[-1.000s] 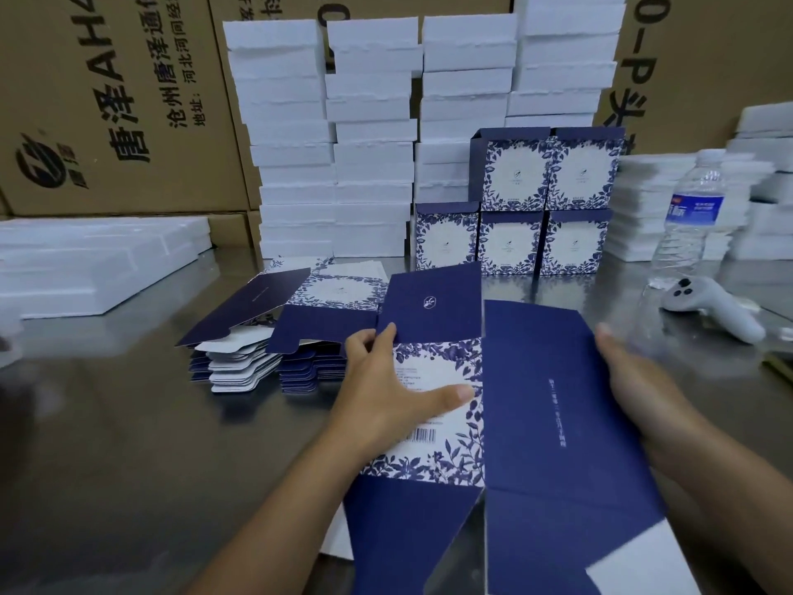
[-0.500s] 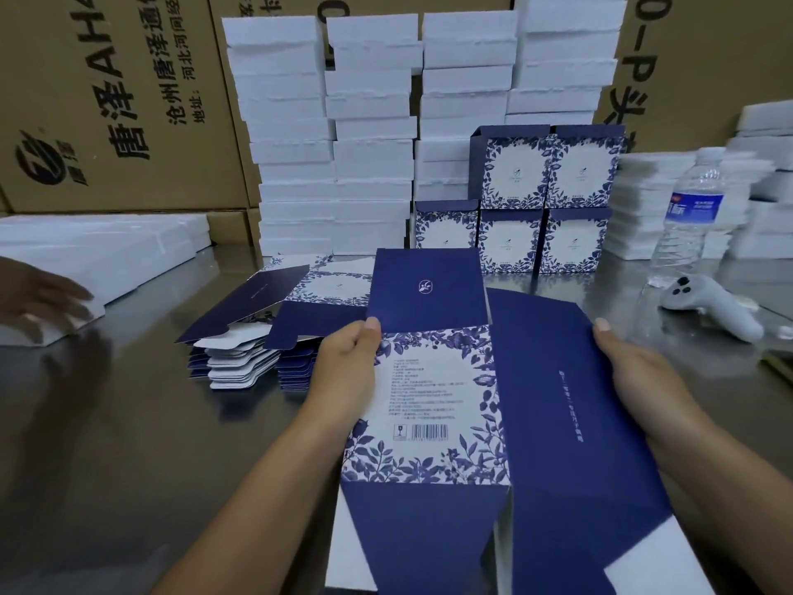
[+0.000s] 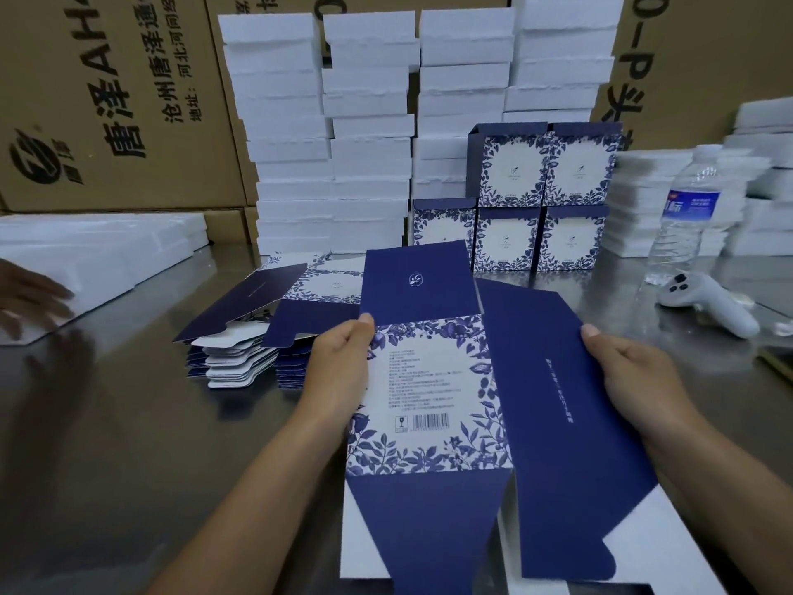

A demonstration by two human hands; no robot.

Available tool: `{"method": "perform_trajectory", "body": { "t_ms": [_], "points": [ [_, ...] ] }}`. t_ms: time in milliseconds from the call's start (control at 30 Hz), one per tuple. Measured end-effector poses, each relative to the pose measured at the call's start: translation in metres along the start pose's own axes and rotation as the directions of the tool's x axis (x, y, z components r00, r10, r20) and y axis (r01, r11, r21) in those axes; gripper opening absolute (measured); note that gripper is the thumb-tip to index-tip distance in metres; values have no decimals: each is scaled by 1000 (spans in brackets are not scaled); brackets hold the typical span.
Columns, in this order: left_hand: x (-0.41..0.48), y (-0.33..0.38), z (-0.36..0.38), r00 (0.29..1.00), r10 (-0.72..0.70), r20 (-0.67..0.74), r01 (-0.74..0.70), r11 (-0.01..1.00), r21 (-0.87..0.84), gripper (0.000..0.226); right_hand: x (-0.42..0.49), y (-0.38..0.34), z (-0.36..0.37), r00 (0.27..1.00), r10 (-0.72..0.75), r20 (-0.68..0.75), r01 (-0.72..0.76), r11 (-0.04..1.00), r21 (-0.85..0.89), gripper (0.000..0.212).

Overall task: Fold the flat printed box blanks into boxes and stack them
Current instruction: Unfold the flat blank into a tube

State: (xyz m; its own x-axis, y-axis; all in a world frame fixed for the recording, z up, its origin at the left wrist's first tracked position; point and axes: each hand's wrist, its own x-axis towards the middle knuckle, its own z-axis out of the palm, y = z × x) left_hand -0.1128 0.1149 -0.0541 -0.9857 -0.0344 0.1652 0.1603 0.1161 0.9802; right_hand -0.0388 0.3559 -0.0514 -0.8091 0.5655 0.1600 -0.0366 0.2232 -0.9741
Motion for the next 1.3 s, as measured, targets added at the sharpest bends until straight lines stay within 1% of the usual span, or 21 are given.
{"method": "perform_trajectory", "body": {
  "t_ms": [67,133,167,233,333,400,467,533,633,733,833,900,1000,1133,1200,1300],
  "points": [
    [-1,0,2,1000,1,9,-1,1000,0,43,1,0,-2,1000,-17,-25,16,999,-43,44],
    [-2,-1,3,998,16,55,-17,1000,20,45,3,1,-4,999,-29,-42,26,998,-56,46],
    [-3,-2,3,996,26,89,-28,999,30,49,4,3,-4,998,-27,-56,25,999,-48,48],
    [-5,-4,4,989,76,128,-85,994,70,49,6,5,-4,997,-6,-76,5,1000,-2,49],
    [-4,-2,2,984,160,81,-170,976,138,43,7,8,-4,997,55,-62,-51,997,64,42],
    [-3,-1,0,982,183,41,-187,968,166,43,6,10,-2,997,77,-21,-75,994,73,43],
    [-2,-1,-1,987,160,3,-159,974,160,43,4,10,2,996,87,25,-89,993,71,45],
    [-1,0,-3,989,143,-43,-135,979,154,44,2,8,6,993,99,60,-101,994,37,43],
    [0,0,-3,984,167,-65,-152,970,189,43,3,8,6,997,57,61,-54,997,-49,44],
    [-1,-4,-1,992,124,-34,-119,985,123,38,5,8,1,998,45,43,-42,997,-65,45],
    [-1,-6,1,998,12,66,-12,1000,2,33,7,8,-1,1000,19,12,-18,997,-80,46],
    [1,-7,1,996,-33,81,36,999,-30,30,8,9,-1,1000,1,-2,-1,996,-87,45],
    [5,-9,3,998,-19,63,20,999,-25,28,8,9,-2,1000,-1,-10,0,997,-82,45],
    [5,-10,3,998,-31,61,32,999,-20,32,9,10,-3,1000,1,-23,-3,997,-72,43],
    [3,-9,2,997,13,78,-15,1000,20,39,10,10,-4,999,10,-54,-13,998,-56,43],
    [2,-8,3,984,170,46,-175,973,148,44,8,7,-3,999,31,-45,-32,999,-20,42]
  ]
}}
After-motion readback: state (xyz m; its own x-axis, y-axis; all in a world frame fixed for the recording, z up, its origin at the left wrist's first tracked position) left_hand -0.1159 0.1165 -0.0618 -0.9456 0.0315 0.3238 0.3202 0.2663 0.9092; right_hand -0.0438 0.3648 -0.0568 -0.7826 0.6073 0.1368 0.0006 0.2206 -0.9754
